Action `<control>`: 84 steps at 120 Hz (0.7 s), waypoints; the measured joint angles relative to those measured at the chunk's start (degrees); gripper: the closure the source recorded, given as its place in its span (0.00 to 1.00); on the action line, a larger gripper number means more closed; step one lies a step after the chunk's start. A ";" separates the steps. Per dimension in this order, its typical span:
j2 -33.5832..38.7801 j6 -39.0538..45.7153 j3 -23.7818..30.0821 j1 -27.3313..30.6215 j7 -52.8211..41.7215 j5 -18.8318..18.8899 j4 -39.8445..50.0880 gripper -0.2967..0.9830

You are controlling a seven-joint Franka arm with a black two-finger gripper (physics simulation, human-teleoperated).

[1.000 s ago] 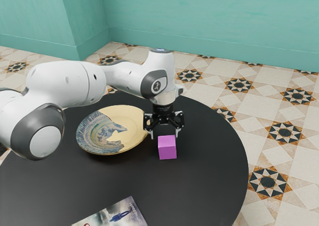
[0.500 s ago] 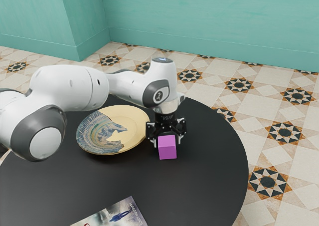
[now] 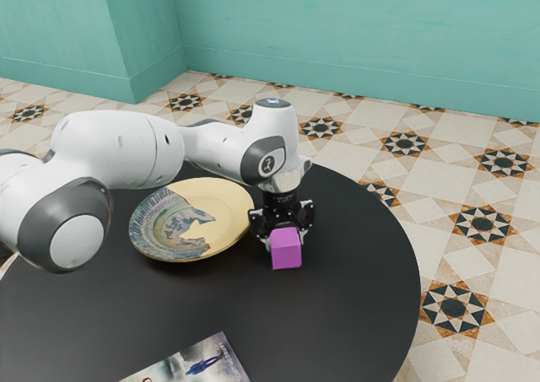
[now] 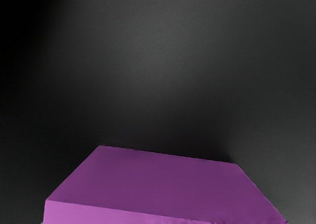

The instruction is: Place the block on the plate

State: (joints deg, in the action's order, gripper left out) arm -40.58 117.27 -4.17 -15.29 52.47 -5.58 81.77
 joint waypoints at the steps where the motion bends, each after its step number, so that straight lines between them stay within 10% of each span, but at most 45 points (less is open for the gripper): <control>1: 0.03 0.01 -0.01 0.00 0.03 0.01 0.00 0.41; 40: 7.79 -0.47 -0.75 1.00 0.99 0.75 3.41 0.46; 84: 12.98 -0.82 -0.79 16.46 1.87 2.92 9.28 0.46</control>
State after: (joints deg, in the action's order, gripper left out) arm -27.60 116.44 -4.96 1.17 54.34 -2.67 91.05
